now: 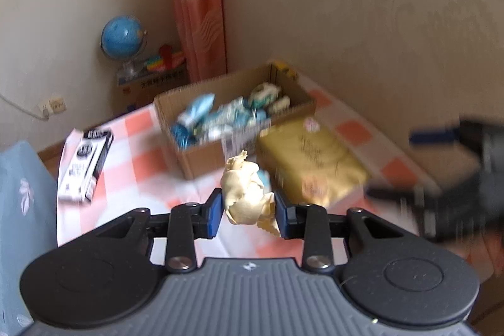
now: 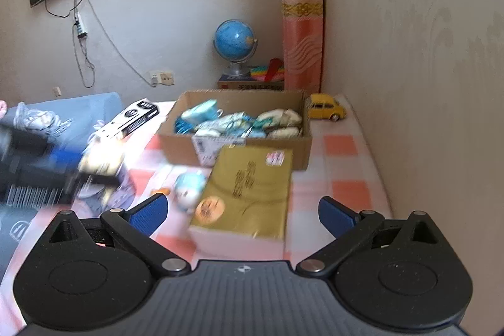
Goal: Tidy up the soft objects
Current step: 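Carry the cream cloth into the cardboard box with left tool and release it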
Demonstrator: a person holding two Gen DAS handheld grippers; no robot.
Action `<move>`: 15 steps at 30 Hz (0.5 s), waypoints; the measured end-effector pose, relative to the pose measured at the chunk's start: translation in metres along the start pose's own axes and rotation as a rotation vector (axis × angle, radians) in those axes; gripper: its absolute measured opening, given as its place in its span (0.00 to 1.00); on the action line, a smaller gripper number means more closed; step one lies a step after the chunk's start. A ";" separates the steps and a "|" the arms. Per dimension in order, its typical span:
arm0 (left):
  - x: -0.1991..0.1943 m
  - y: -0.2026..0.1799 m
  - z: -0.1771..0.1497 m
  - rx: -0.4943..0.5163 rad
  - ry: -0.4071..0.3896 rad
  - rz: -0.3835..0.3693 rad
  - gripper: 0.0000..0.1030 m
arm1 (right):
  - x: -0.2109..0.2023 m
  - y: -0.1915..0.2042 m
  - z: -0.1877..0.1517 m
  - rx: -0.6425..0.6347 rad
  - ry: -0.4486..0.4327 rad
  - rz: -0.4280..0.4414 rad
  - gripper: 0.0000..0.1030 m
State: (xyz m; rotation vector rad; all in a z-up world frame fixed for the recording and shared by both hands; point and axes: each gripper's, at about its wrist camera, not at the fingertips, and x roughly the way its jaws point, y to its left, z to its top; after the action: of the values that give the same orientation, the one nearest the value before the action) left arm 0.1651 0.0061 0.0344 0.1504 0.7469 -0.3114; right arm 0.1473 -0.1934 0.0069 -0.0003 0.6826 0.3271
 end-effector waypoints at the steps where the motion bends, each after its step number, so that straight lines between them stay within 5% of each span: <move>1: 0.002 -0.001 0.007 0.005 -0.004 0.005 0.32 | -0.002 0.000 -0.004 0.000 0.005 0.008 1.00; 15: 0.074 -0.012 0.096 0.047 0.027 0.028 0.32 | -0.017 -0.021 -0.015 0.025 -0.020 0.027 1.00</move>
State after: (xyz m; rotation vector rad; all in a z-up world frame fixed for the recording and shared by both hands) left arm 0.2740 -0.0450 0.0525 0.2095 0.7638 -0.3004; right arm 0.1320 -0.2200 0.0039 0.0354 0.6677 0.3438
